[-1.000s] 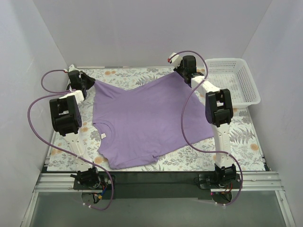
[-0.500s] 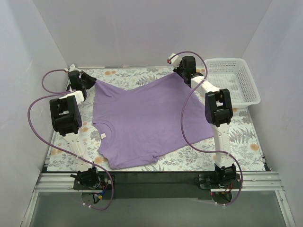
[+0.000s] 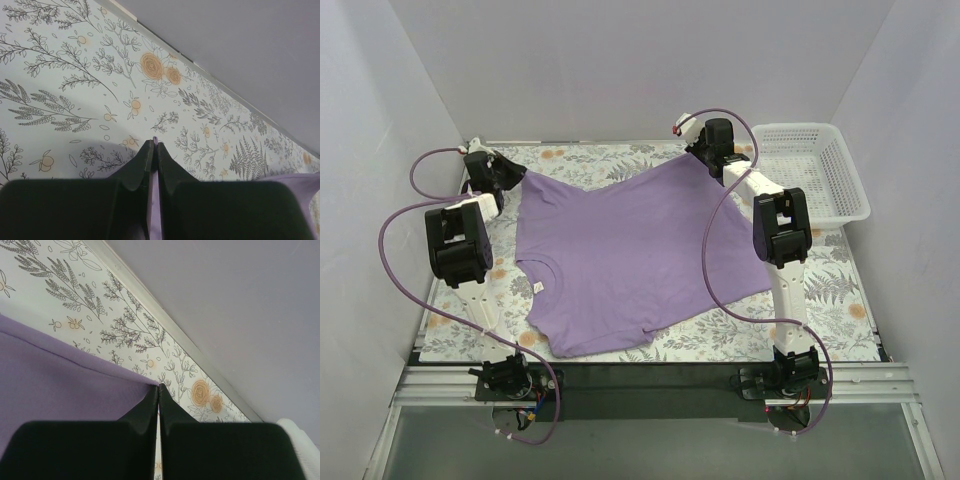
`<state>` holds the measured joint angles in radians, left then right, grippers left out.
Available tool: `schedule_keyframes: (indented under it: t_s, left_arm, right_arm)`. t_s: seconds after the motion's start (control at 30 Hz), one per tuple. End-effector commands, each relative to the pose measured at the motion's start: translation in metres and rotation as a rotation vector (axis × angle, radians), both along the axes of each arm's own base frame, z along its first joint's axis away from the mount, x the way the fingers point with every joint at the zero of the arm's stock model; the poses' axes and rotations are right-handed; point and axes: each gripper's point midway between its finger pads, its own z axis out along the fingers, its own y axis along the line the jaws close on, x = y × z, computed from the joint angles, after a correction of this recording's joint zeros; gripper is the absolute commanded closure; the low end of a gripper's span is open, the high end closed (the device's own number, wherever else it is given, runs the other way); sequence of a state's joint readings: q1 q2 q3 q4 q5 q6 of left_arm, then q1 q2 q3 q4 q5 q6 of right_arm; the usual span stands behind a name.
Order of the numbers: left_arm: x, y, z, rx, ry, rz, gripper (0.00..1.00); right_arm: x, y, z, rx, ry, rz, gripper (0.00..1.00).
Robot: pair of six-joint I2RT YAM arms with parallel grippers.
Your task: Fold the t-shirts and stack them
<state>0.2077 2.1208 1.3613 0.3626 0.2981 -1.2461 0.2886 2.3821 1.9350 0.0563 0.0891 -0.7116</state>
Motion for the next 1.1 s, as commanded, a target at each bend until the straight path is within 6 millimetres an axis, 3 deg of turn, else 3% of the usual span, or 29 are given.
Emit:
schedule_keyframes:
  t_s: [0.0,0.73,1.07]
  left_arm:
    - [-0.003,0.0,0.038,0.017,-0.078,-0.015,1.0]
    - [-0.008,-0.006,0.031,0.009,-0.069,-0.037,1.0]
    - [-0.014,-0.014,0.053,0.003,-0.113,-0.076,1.0]
  right_arm:
    - [0.007,0.007,0.02,0.018,-0.066,0.019,0.99]
    - [0.006,0.008,0.016,0.011,-0.06,0.024,0.99]
    - [0.005,0.009,0.023,0.024,-0.064,0.031,0.99]
